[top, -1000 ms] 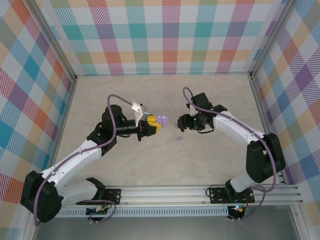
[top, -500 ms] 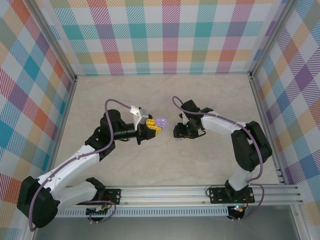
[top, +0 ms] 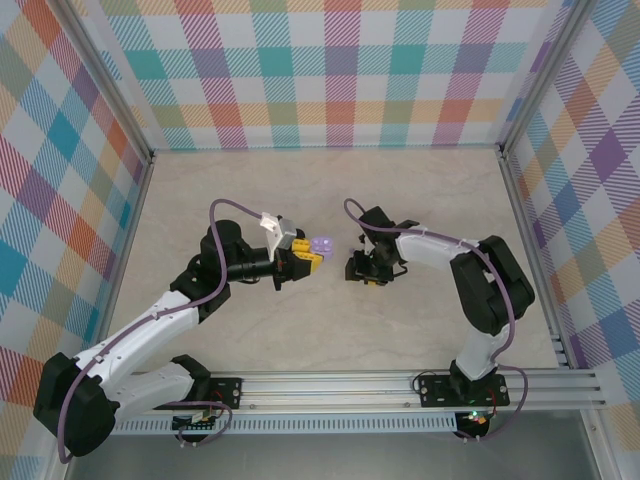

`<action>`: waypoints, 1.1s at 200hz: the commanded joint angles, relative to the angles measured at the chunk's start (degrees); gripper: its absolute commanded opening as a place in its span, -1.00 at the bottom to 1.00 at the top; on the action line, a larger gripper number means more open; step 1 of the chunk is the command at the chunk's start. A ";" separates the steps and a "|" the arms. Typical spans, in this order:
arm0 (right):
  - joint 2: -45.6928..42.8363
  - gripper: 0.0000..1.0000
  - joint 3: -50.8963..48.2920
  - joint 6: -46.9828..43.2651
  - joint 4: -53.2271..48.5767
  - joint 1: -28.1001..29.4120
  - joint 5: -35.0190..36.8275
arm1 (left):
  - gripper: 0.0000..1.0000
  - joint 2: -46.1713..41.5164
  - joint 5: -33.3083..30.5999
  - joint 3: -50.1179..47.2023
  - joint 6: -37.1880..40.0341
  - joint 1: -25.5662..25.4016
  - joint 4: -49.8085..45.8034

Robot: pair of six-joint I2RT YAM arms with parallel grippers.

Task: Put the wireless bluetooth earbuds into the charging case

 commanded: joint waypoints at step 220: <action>11.32 -0.16 15.93 -4.80 -13.37 5.13 15.47 | -0.56 -1.90 -0.60 -0.75 -0.10 -0.52 2.03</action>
